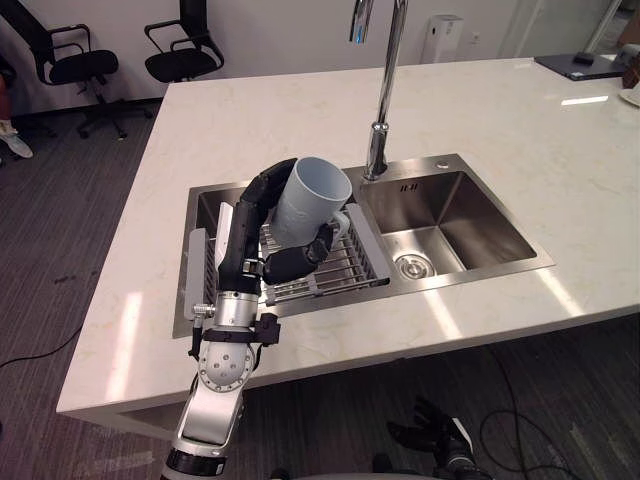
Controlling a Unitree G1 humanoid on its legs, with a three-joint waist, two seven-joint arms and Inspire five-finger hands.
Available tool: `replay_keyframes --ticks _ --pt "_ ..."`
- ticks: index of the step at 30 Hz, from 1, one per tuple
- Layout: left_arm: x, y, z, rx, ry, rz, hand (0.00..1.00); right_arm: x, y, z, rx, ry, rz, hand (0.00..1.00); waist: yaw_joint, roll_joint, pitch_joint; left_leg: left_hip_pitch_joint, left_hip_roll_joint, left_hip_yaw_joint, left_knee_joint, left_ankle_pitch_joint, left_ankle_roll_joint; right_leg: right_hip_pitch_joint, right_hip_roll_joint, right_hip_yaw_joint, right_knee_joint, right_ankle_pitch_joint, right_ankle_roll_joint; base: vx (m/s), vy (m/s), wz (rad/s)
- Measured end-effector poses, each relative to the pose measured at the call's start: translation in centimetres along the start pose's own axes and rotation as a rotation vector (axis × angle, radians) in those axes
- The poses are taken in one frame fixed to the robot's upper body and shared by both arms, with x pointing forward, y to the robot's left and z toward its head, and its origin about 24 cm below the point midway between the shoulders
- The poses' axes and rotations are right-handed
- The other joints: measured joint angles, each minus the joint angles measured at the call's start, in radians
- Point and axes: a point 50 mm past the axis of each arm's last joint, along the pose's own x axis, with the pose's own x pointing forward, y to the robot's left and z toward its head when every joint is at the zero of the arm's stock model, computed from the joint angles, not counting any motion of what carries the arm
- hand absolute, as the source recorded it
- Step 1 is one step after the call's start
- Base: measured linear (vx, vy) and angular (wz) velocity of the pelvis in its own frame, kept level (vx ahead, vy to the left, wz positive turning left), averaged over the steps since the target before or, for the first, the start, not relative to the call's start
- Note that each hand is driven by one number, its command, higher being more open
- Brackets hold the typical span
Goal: Walk over to the sink, pick up the cup, carry it to the dishwasher, place the cup inside the dishwasher, then close the dishwasher door
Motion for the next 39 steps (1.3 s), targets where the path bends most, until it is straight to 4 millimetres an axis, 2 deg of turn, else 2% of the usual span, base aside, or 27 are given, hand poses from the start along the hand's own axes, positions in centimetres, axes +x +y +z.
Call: replay_keyframes --ticks 5,7,11,13,14,15,16,17,19,20,21,22,23,25,28,29,30,31,32,33,35,36,37,38,39 --pt "-1.1 0.1 -0.5 -0.081 0.055 0.019 0.30 0.0 0.1 0.1 0.004 -0.006 -0.008 0.90 0.007 -0.007 -0.012 -0.014 0.004 0.024 0.039 -0.024 0.001 -0.016 0.003 0.025 0.013 0.000 0.001 0.00 0.002 -0.14" --pt "-1.5 -0.2 -0.7 -0.116 0.076 0.022 0.30 0.0 0.3 0.4 0.007 -0.021 -0.008 0.90 0.022 -0.007 -0.012 -0.025 0.013 0.048 0.081 -0.050 0.000 -0.032 0.008 0.048 0.033 -0.002 0.003 -0.02 0.005 -0.33" --pt "-1.9 -0.6 -0.4 -0.162 0.083 0.035 0.30 0.3 1.0 2.4 0.017 -0.102 -0.001 0.90 0.031 -0.016 0.006 -0.063 0.035 0.073 0.204 -0.117 0.006 -0.090 0.014 0.069 0.166 -0.039 0.021 -0.06 -0.001 -0.26" --pt "-1.9 -0.7 0.0 -0.179 0.067 0.031 0.30 0.3 1.4 3.4 0.027 -0.144 0.003 0.90 0.031 -0.029 0.021 -0.075 0.042 0.075 0.255 -0.150 0.023 -0.110 0.010 0.053 0.229 -0.062 0.031 -0.15 -0.019 -0.08" --pt "-1.8 -0.8 0.3 -0.186 0.054 0.025 0.30 0.3 1.5 3.8 0.033 -0.161 0.001 0.90 0.044 -0.028 0.022 -0.085 0.045 0.080 0.264 -0.151 0.034 -0.118 0.006 0.040 0.251 -0.087 0.036 -0.15 -0.039 0.06" --pt "-1.8 -0.9 0.6 -0.194 0.045 0.026 0.30 0.3 1.8 4.0 0.040 -0.171 0.002 0.90 0.051 -0.034 0.027 -0.092 0.044 0.076 0.282 -0.152 0.035 -0.167 -0.005 0.013 0.478 -0.181 0.021 -0.09 -0.045 0.19" --pt "-1.9 -0.9 0.6 -0.196 0.048 0.030 0.30 0.2 1.9 3.9 0.042 -0.168 0.001 0.90 0.053 -0.037 0.025 -0.094 0.041 0.065 0.290 -0.152 0.035 -0.168 -0.012 -0.004 0.568 -0.211 0.032 -0.05 -0.052 0.32" --pt "-2.0 -0.8 0.5 -0.199 0.051 0.039 0.30 0.2 1.9 3.9 0.044 -0.168 0.003 0.90 0.061 -0.051 0.017 -0.105 0.032 0.054 0.311 -0.153 0.034 -0.166 -0.027 -0.022 0.659 -0.236 0.038 -0.02 -0.057 0.28" --pt "-2.1 -0.8 0.5 -0.200 0.054 0.040 0.30 0.3 2.0 4.5 0.045 -0.194 0.005 0.90 0.096 -0.053 0.004 -0.153 0.027 0.046 0.330 -0.150 0.029 -0.191 -0.018 -0.037 0.618 -0.233 0.051 -0.05 -0.027 0.07" --pt "-2.1 -1.0 0.6 -0.214 0.052 0.035 0.30 0.2 1.7 5.1 0.048 -0.216 -0.008 0.90 0.124 -0.030 -0.016 -0.187 0.040 0.045 0.307 -0.122 0.035 -0.156 -0.003 -0.030 0.486 -0.247 0.071 -0.06 -0.047 -0.14" --pt "-2.0 -1.0 0.9 -0.216 0.037 0.031 0.30 0.3 1.7 5.6 0.051 -0.235 -0.008 0.90 0.136 -0.026 -0.016 -0.206 0.046 0.054 0.304 -0.105 0.020 -0.154 0.004 -0.009 0.468 -0.270 0.061 -0.08 -0.118 -0.02" --pt "-1.8 -0.8 1.1 -0.223 0.026 0.044 0.30 0.6 2.4 6.3 0.064 -0.255 0.005 0.90 0.137 -0.047 -0.011 -0.250 0.036 0.042 0.336 -0.099 0.021 -0.148 0.004 0.007 0.445 -0.299 0.013 -0.12 -0.145 0.10" --pt "-2.0 -0.9 0.8 -0.246 0.046 0.062 0.30 0.8 2.5 6.7 0.068 -0.261 -0.001 0.90 0.137 -0.031 -0.003 -0.289 0.050 0.025 0.366 -0.096 0.019 -0.142 0.024 0.001 0.387 -0.280 -0.009 -0.13 -0.111 0.25" --pt "-2.3 -1.1 0.6 -0.258 0.069 0.063 0.30 0.9 2.5 6.8 0.084 -0.264 -0.015 0.90 0.135 -0.002 0.017 -0.299 0.076 -0.018 0.375 -0.082 0.005 -0.093 0.054 -0.040 0.316 -0.235 -0.027 -0.13 -0.066 0.37" --pt "-2.5 -1.1 0.6 -0.278 0.077 0.069 0.30 0.6 2.4 6.0 0.111 -0.240 -0.033 0.90 0.136 0.001 0.025 -0.310 0.096 -0.066 0.382 -0.056 -0.012 -0.065 0.075 -0.082 0.297 -0.214 -0.052 -0.17 -0.082 0.46" --pt "-2.4 -1.2 0.6 -0.282 0.074 0.065 0.30 0.6 2.3 6.0 0.117 -0.243 -0.047 0.90 0.128 -0.007 0.036 -0.312 0.085 -0.093 0.343 -0.013 -0.021 -0.067 0.061 -0.119 0.297 -0.208 -0.065 -0.22 -0.071 0.60" --pt "-2.4 -1.3 0.6 -0.285 0.073 0.063 0.30 0.5 2.2 6.0 0.126 -0.243 -0.055 0.90 0.121 -0.017 0.041 -0.307 0.080 -0.096 0.322 -0.001 -0.017 -0.069 0.051 -0.138 0.297 -0.204 -0.070 -0.26 -0.056 0.92" --pt "-2.4 -1.8 1.0 -0.305 0.064 0.046 0.30 0.3 1.8 5.8 0.139 -0.246 -0.078 0.90 0.112 -0.018 0.046 -0.327 0.092 -0.060 0.415 -0.054 0.032 -0.075 0.035 -0.179 0.301 -0.201 -0.069 -0.20 0.012 0.96" --pt "-2.4 -2.3 1.2 -0.328 0.058 0.025 0.30 -0.1 1.3 5.5 0.141 -0.244 -0.095 0.90 0.107 -0.019 0.047 -0.321 0.108 -0.034 0.515 -0.109 0.048 -0.069 0.014 -0.208 0.304 -0.197 -0.064 -0.21 0.093 1.07" --pt "-2.3 -2.7 1.5 -0.352 0.050 0.009 0.30 -0.5 1.0 5.3 0.140 -0.249 -0.105 0.90 0.101 -0.019 0.047 -0.292 0.127 -0.016 0.574 -0.155 0.043 -0.067 -0.009 -0.233 0.309 -0.193 -0.056 -0.16 0.134 0.82" --pt "-2.3 -3.1 1.6 -0.367 0.045 -0.003 0.30 -0.7 0.9 5.3 0.142 -0.258 -0.109 0.90 0.094 -0.017 0.045 -0.249 0.152 0.002 0.592 -0.186 0.040 -0.069 -0.029 -0.254 0.309 -0.185 -0.043 -0.11 0.173 0.55" --pt "-2.3 -3.4 1.6 -0.379 0.046 -0.010 0.30 -0.8 0.9 5.4 0.144 -0.265 -0.111 0.90 0.084 -0.007 0.037 -0.195 0.161 0.007 0.537 -0.218 0.018 -0.075 -0.042 -0.265 0.303 -0.176 -0.025 -0.14 0.289 0.48" --pt "-2.3 -3.6 1.5 -0.382 0.049 -0.018 0.30 -0.7 0.8 5.5 0.146 -0.267 -0.112 0.90 0.081 0.011 0.020 -0.164 0.144 0.011 0.414 -0.241 -0.028 -0.090 -0.046 -0.274 0.288 -0.166 -0.006 -0.14 0.288 0.34" --pt "-2.3 -3.5 1.2 -0.370 0.059 -0.022 0.30 -0.5 1.3 5.2 0.159 -0.249 -0.105 0.90 0.083 -0.008 0.018 -0.160 0.119 0.015 0.394 -0.234 -0.014 -0.093 -0.062 -0.264 0.274 -0.157 -0.001 -0.12 0.289 0.33" --pt "-2.5 -3.4 -0.1 -0.338 0.108 -0.029 0.30 -0.5 2.4 4.2 0.177 -0.211 -0.081 0.90 0.079 -0.031 0.000 -0.153 0.068 0.006 0.332 -0.193 -0.004 -0.076 -0.072 -0.226 0.209 -0.133 0.007 -0.06 0.186 0.35"
